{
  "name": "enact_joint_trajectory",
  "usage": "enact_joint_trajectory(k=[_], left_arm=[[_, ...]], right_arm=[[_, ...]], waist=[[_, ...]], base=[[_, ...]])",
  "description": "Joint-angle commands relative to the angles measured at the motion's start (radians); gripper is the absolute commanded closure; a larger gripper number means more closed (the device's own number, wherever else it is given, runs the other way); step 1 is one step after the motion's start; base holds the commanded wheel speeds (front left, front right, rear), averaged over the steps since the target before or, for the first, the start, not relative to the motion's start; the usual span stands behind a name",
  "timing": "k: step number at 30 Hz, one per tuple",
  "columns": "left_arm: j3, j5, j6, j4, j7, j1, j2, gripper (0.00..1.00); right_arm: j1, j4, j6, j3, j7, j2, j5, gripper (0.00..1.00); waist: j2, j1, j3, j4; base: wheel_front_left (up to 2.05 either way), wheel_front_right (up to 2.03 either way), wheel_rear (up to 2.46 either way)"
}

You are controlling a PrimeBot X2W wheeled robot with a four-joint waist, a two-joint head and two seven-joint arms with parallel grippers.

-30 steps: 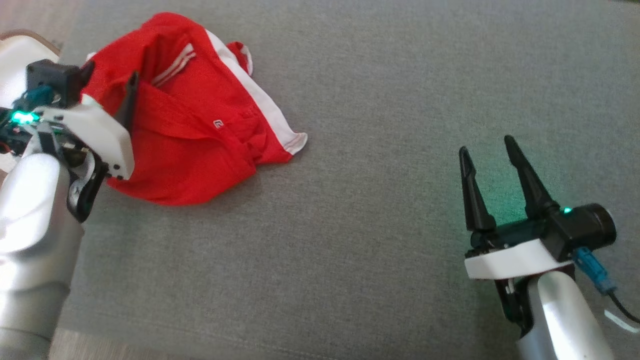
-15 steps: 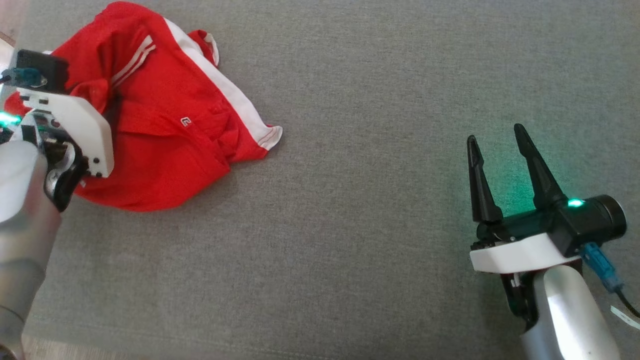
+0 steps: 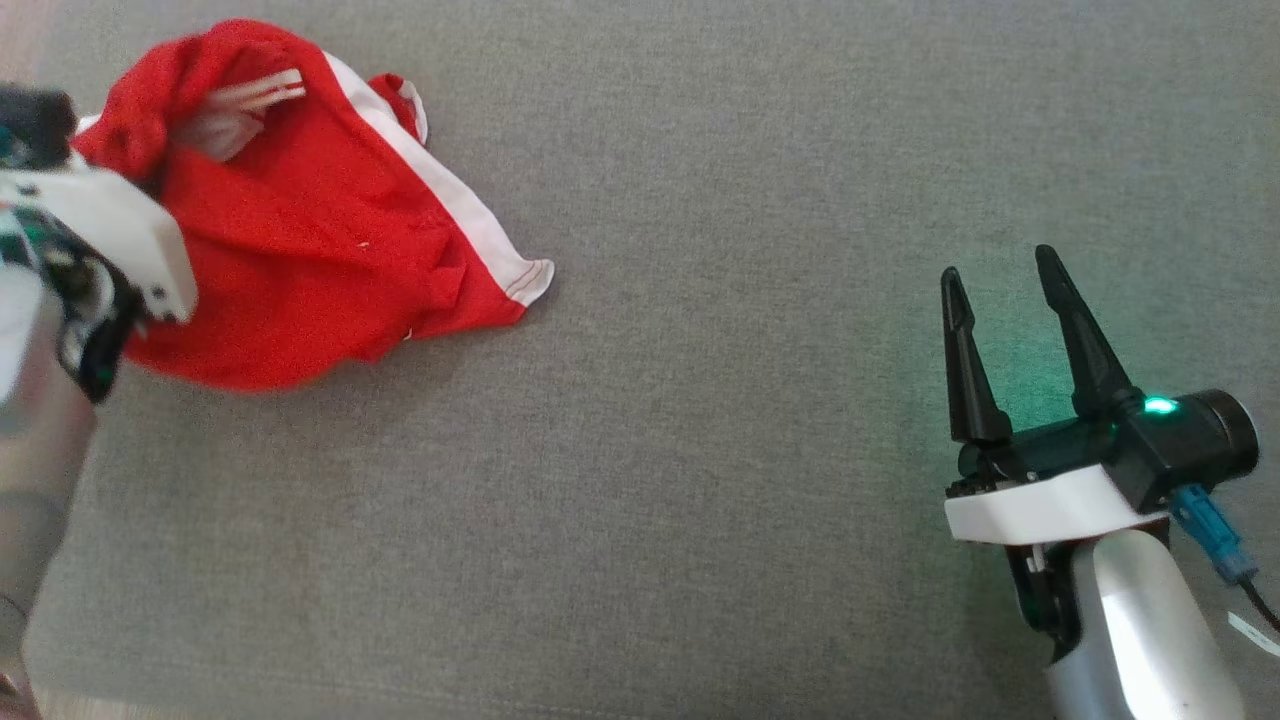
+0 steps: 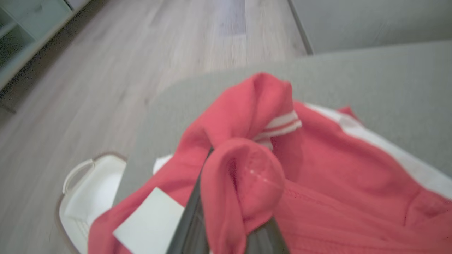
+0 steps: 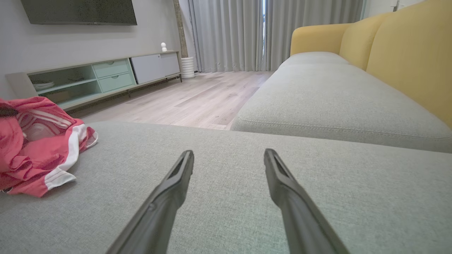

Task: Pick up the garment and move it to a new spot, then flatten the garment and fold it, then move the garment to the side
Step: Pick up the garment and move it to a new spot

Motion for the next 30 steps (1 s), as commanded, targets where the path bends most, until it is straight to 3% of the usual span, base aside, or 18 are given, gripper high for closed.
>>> enact_joint_trajectory(k=[1,6,10,14,21,30], left_arm=[[0.046,0.019,0.012,-0.027,-0.088,-0.090,0.073,1.00],[0.056,0.074,0.033,-0.081,-0.322,-0.152,0.078,1.00],[0.070,0.104,0.047,-0.165,-0.399,-0.189,0.071,1.00],[0.099,0.127,0.074,-0.280,-0.411,-0.198,0.067,1.00],[0.100,0.140,0.080,-0.429,-0.411,-0.163,0.070,1.00],[0.042,0.132,0.109,-0.612,-0.294,-0.078,0.059,1.00]], right_arm=[[-0.015,-0.025,0.008,0.019,-0.006,-0.003,0.014,0.00],[-0.004,-0.015,0.008,0.018,-0.006,-0.003,0.037,0.00],[0.006,-0.015,0.008,0.013,-0.006,-0.003,0.066,0.00],[0.011,-0.011,0.008,0.020,-0.006,-0.003,0.093,0.00],[0.020,-0.011,0.008,0.022,-0.006,-0.003,0.129,0.00],[0.022,-0.021,0.008,0.035,-0.006,-0.003,0.160,0.00]], waist=[[0.0000,-0.0001,-0.020,-0.003],[0.0000,-0.0001,-0.065,-0.003],[0.0000,-0.0001,-0.104,-0.007],[0.0000,-0.0001,-0.139,-0.025],[0.0000,-0.0001,-0.184,-0.084],[0.0000,-0.0001,-0.206,-0.218]], base=[[0.00,0.00,0.00],[0.00,0.00,0.00],[0.00,0.00,0.00],[0.00,0.00,0.00],[0.00,0.00,0.00],[0.00,0.00,0.00]])
